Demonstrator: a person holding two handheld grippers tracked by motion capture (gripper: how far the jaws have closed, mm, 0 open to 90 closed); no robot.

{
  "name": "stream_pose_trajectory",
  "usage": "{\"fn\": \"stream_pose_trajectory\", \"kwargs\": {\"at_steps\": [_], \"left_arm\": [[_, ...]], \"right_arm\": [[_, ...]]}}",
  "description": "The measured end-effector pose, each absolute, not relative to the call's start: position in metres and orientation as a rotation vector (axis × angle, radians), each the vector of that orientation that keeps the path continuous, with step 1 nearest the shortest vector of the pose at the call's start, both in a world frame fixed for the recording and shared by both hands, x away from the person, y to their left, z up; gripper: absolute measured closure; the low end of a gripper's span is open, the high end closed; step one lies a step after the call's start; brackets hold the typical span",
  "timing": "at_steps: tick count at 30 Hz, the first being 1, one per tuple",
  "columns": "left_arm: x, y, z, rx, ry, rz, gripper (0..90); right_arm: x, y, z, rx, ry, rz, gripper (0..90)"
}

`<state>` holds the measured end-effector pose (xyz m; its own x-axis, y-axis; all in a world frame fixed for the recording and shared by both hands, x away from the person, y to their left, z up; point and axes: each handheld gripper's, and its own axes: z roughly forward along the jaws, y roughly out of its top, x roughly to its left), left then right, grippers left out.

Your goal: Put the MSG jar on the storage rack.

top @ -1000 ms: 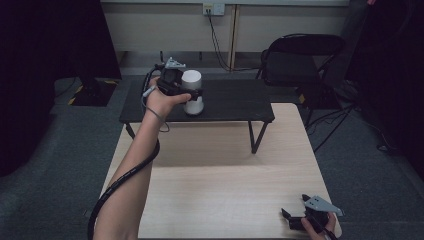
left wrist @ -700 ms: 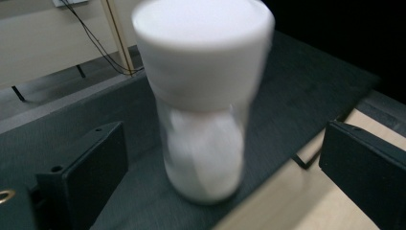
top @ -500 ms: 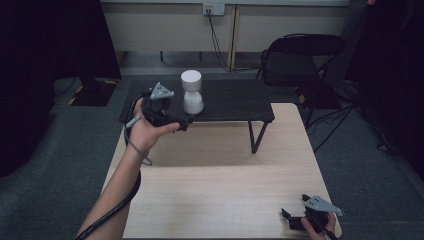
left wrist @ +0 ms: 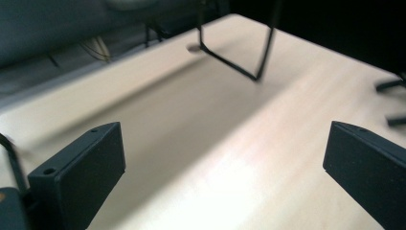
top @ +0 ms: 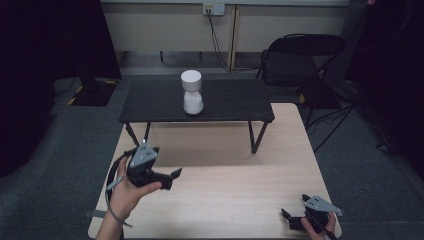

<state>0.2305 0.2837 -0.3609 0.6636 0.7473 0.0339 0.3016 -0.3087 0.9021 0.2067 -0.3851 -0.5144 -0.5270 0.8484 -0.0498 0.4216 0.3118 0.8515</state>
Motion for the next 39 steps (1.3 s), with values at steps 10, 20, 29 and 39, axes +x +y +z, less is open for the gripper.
{"fn": "stream_pose_trajectory", "kwargs": {"at_steps": [10, 20, 29, 39], "left_arm": [[0.193, 0.295, -0.442, 1.923, 0.946, 0.540, 0.3], [0.187, 0.292, -0.465, 1.976, 0.981, 0.504, 0.9], [0.180, 0.295, -0.467, 1.977, 1.001, 0.506, 0.8], [0.180, 0.299, -0.470, 1.977, 1.017, 0.501, 0.8]], "right_arm": [[0.207, -0.385, -0.514, 1.121, 2.085, 1.130, 0.0], [0.207, -0.385, -0.514, 1.121, 2.085, 1.130, 0.0], [0.206, -0.385, -0.514, 1.121, 2.085, 1.129, 0.0], [0.206, -0.385, -0.514, 1.122, 2.085, 1.129, 0.0]]}}
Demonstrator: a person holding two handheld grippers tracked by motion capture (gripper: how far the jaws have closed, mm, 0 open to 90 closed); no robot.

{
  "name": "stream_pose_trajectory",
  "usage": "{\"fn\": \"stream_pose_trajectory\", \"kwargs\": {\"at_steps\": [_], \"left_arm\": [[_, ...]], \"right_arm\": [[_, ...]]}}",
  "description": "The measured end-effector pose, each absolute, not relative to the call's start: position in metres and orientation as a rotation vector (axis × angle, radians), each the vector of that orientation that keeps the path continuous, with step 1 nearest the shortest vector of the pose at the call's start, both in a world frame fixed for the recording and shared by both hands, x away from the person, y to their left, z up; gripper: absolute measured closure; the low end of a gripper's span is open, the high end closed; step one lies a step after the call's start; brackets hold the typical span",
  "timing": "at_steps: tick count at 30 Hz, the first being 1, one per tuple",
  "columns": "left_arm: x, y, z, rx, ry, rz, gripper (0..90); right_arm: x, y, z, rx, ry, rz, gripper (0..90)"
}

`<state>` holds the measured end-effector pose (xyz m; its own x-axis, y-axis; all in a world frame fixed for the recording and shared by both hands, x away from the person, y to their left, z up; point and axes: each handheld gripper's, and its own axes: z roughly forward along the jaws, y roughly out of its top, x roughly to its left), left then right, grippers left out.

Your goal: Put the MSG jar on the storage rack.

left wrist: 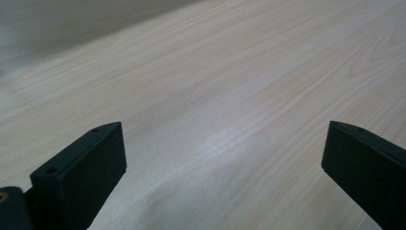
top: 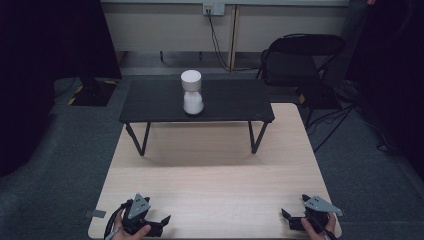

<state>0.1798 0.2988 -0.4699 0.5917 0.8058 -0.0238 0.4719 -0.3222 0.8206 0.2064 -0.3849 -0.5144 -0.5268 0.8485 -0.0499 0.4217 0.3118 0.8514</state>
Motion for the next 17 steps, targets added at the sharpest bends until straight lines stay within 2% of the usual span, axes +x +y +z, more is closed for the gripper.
{"fn": "stream_pose_trajectory", "kwargs": {"at_steps": [17], "left_arm": [[0.1835, 0.2984, -0.4792, 1.971, 1.020, 0.460, 0.8]], "right_arm": [[0.2064, -0.3849, -0.5144, 1.122, 2.085, 1.129, 0.0]]}}
